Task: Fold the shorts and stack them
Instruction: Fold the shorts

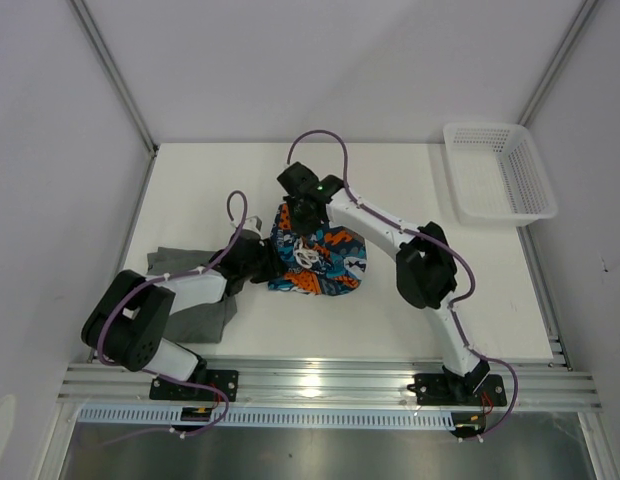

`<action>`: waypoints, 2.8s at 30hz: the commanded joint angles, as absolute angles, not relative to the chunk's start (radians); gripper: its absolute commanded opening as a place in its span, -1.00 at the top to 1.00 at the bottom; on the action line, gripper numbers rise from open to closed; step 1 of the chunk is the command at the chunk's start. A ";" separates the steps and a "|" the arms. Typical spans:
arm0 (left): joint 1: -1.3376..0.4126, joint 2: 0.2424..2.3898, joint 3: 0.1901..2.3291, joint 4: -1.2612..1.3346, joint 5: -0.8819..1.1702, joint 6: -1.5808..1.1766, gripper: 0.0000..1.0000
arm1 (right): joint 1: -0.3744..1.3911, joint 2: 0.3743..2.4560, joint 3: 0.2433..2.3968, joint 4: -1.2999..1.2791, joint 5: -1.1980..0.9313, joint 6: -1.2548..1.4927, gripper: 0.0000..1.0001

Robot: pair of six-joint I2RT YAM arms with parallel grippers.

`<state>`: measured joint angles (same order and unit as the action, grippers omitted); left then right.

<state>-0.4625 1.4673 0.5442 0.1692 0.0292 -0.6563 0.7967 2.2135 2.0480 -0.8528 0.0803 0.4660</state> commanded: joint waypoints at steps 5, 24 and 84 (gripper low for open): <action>-0.471 1.419 0.491 -0.023 0.005 -0.623 -0.08 | 0.815 2.256 2.048 -0.698 0.028 0.460 0.60; -0.451 1.078 0.626 -0.340 -0.041 -0.592 -0.17 | 0.647 1.789 1.329 -0.045 -0.299 0.637 -0.07; -0.242 1.502 0.947 -0.081 0.035 -0.569 -0.08 | 0.723 1.730 0.819 0.658 -0.379 0.780 0.11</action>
<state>-0.2508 1.5558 0.9344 -0.1150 0.0299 -0.6094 0.7826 1.7462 0.8711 0.5354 -0.2840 0.6891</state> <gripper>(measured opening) 0.538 0.443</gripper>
